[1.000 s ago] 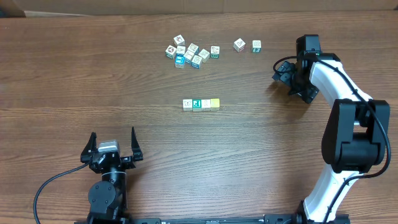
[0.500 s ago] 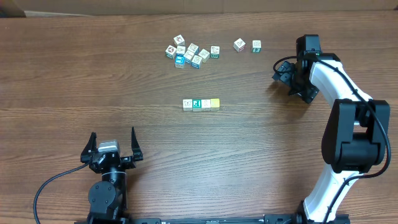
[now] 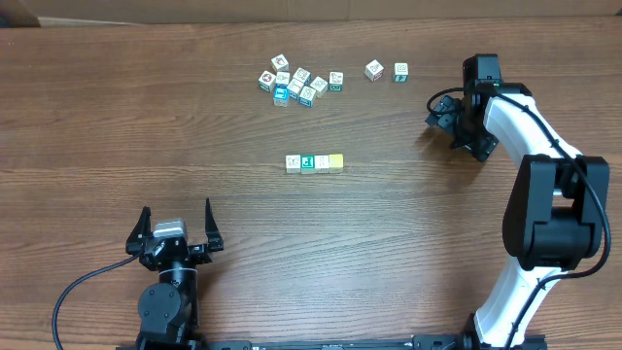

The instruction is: Form a horizontal line

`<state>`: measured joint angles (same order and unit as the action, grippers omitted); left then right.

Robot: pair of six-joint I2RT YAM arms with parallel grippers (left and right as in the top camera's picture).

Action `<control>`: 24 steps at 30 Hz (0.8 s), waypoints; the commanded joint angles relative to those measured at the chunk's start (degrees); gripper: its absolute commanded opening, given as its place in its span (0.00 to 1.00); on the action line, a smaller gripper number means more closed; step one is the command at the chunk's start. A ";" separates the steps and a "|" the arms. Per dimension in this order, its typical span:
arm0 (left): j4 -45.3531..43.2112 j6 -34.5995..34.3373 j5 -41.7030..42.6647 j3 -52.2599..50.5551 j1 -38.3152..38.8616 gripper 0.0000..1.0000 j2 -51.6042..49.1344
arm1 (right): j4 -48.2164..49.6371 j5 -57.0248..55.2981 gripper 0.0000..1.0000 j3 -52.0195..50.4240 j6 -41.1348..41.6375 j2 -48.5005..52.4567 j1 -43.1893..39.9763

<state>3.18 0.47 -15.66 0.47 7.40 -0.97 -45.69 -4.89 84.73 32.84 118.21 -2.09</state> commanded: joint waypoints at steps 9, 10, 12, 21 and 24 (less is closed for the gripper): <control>-0.07 1.29 0.02 -0.15 0.24 1.00 0.72 | 0.22 -0.15 1.00 -0.13 0.37 -7.26 0.20; -0.07 1.29 0.04 -0.15 0.24 1.00 0.72 | 0.22 -0.15 1.00 -0.13 0.37 -8.66 0.20; -0.07 1.29 0.04 -0.15 0.24 1.00 0.72 | 0.22 -0.15 1.00 -0.13 0.37 -11.13 0.20; -0.07 1.29 0.04 -0.15 0.24 1.00 0.72 | 0.20 -0.17 1.00 -0.13 0.37 -23.17 2.14; -0.07 1.29 0.04 -0.15 0.24 1.00 0.72 | 0.20 -0.15 1.00 -0.13 0.37 -26.97 3.10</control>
<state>3.16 0.47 -15.66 0.47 7.40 -0.97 -45.67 -4.89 84.68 32.93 95.26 -0.01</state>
